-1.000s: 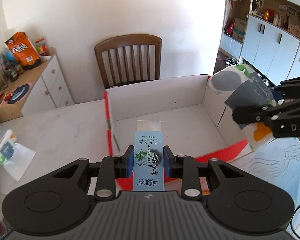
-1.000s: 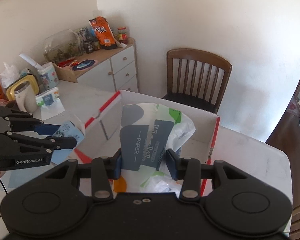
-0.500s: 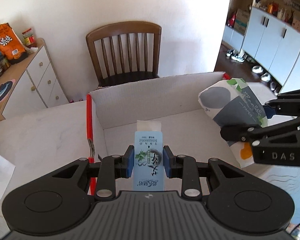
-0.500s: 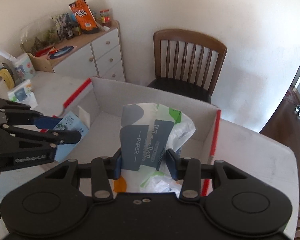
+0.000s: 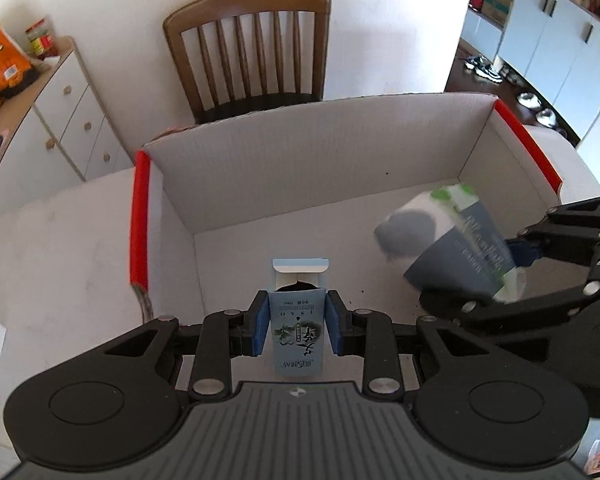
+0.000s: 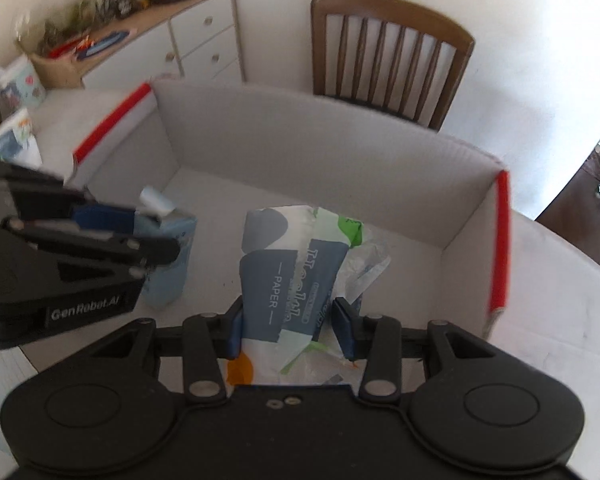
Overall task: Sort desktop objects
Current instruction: 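Lower the carton into the red box with the left tool while the right tool lowers the tissue pack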
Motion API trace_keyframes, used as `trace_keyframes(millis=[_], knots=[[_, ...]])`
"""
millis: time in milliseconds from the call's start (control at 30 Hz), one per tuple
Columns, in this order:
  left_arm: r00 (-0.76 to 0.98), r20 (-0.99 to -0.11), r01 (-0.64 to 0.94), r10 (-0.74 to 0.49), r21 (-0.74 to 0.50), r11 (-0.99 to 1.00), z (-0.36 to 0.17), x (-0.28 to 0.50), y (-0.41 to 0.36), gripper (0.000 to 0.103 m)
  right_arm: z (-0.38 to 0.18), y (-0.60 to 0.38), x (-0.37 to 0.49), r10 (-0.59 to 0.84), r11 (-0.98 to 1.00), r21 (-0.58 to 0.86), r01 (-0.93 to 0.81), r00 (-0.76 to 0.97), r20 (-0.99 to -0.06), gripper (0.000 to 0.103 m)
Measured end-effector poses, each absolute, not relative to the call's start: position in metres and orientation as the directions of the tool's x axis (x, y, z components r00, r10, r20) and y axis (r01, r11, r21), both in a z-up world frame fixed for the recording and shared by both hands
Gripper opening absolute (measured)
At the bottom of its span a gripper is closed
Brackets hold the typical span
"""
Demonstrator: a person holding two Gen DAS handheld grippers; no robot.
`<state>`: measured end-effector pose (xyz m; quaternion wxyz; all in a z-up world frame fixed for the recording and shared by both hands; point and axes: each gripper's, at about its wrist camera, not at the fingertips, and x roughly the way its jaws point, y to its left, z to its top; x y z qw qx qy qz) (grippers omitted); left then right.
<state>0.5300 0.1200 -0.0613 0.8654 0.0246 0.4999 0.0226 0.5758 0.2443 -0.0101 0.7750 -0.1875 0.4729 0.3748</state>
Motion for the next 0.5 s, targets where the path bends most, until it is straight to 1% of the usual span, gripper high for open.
trace_keyframes(millis=[233,500], knots=[[0.467,-0.882,0.008,0.064,0.077,0.997,-0.072,0.537,0.117,0.028,-0.021,0.251,0.575,0.358,0.632,0.043,-0.774,0.242,-0.902,0.043],[0.443,-0.895,-0.004,0.045,0.048,0.999,-0.082,0.538,0.123,0.028,-0.021,0.253,0.576,0.334,0.624,0.039,-0.78,0.222,-0.916,0.049]])
